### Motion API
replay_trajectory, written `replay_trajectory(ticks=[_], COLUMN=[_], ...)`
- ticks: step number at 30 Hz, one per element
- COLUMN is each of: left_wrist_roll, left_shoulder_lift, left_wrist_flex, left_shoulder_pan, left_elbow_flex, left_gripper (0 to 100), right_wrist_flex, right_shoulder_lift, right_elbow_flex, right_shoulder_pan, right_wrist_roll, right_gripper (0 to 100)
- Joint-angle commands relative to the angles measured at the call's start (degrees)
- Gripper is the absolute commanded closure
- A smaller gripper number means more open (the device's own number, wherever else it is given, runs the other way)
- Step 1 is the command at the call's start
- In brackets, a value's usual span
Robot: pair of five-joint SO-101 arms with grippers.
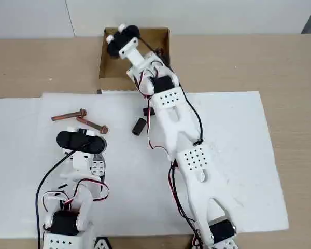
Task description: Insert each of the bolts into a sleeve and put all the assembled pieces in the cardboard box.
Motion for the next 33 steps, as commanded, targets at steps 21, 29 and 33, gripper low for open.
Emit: replay_trajectory(ticks=[21, 29, 33], left_wrist_roll=[-0.2, -0.2, -0.2], left_shoulder_lift=[-0.5, -0.5, -0.5], left_wrist_flex=[0.0, 0.0, 0.0], left_shoulder_pan=[0.1, 0.1, 0.0], left_elbow_flex=[-0.4, -0.4, -0.4], left_gripper=[99, 99, 99], right_wrist_flex=[9.6, 22.2, 29.9], right_shoulder_lift=[-9.9, -21.0, -27.2], right_elbow_flex=[-5.9, -5.9, -5.5], right_shoulder_pan=[-1.8, -1.4, -1.4], right_wrist_roll=[0.3, -5.1, -6.9], right_gripper=[85.4, 85.4, 85.4])
